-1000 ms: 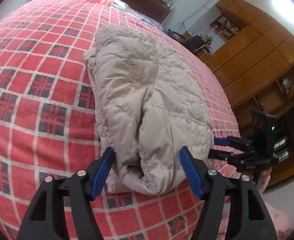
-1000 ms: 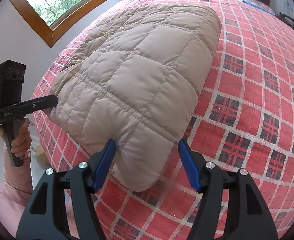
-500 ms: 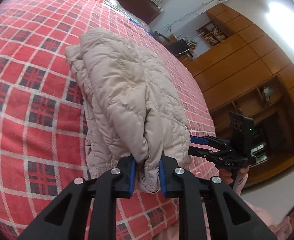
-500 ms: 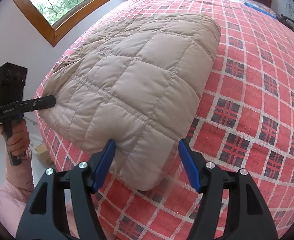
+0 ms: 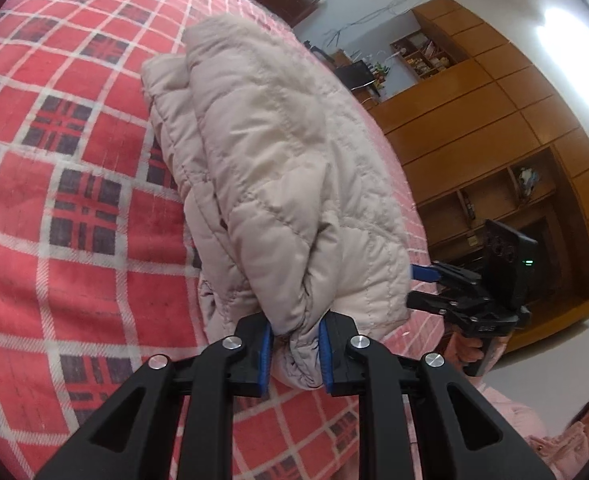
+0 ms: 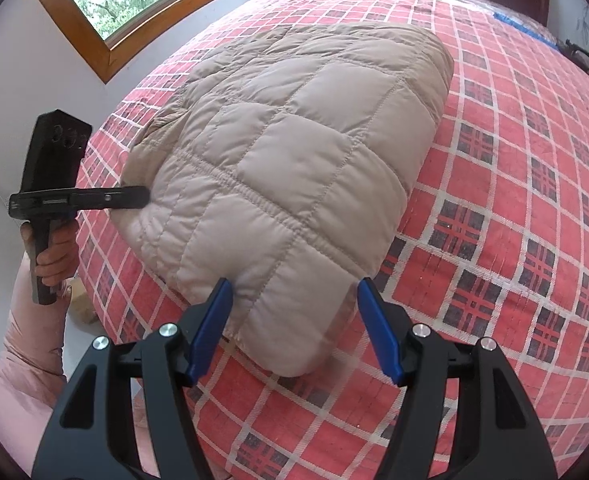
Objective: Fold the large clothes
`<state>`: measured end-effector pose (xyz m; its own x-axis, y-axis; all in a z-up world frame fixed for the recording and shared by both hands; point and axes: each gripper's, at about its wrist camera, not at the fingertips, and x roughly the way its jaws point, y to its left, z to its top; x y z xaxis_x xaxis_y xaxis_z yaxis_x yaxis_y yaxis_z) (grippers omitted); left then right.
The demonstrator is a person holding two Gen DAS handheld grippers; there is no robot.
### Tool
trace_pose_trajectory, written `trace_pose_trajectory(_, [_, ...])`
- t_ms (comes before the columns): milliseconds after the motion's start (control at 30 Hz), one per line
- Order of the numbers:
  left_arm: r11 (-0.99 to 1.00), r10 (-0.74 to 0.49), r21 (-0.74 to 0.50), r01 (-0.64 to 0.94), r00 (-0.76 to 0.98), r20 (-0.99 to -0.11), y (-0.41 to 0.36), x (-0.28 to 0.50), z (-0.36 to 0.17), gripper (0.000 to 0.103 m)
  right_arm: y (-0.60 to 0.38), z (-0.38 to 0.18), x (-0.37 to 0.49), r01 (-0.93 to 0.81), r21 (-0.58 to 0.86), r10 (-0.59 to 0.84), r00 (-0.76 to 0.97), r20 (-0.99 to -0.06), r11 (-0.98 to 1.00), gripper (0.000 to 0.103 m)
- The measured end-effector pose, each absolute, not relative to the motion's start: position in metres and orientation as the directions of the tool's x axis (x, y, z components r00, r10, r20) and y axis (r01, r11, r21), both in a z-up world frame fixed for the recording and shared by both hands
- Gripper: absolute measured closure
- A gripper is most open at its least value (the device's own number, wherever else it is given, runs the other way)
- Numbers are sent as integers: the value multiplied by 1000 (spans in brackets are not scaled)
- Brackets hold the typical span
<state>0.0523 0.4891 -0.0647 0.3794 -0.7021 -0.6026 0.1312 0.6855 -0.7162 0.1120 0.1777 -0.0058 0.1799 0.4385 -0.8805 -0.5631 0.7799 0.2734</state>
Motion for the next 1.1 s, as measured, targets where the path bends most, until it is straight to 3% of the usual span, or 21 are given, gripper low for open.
trace_pose_trajectory(300, [729, -653, -676, 111, 410, -637, 472, 45, -72, 76, 181, -25, 112, -547, 264, 423, 185, -887, 794, 33])
trace_pose_trajectory(400, [755, -622, -647, 103, 423, -659, 467, 36, -53, 69, 174, -26, 114, -526, 298, 439, 165, -883, 796, 33])
trace_pose_trajectory(467, [783, -589, -610, 117, 453, -669, 466, 27, -37, 56, 167, -25, 114, -511, 325, 457, 154, -876, 796, 33])
trace_pose_trajectory(533, [789, -583, -599, 133, 470, -663, 463, 20, -27, 50, 162, -25, 112, -502, 334, 464, 156, -872, 798, 33])
trace_pose_trajectory(733, [787, -586, -606, 117, 448, -675, 458, 20, -39, 50, 155, -38, 115, -456, 406, 502, 107, -858, 792, 34])
trace_pose_trajectory(967, [789, -584, -608, 89, 415, -697, 466, 32, -61, 48, 150, -42, 112, -434, 442, 530, 100, -842, 785, 50])
trace_pose_trajectory(1100, [790, -585, -609, 79, 396, -708, 464, 35, -71, 46, 152, -50, 109, -431, 431, 518, 104, -849, 793, 52])
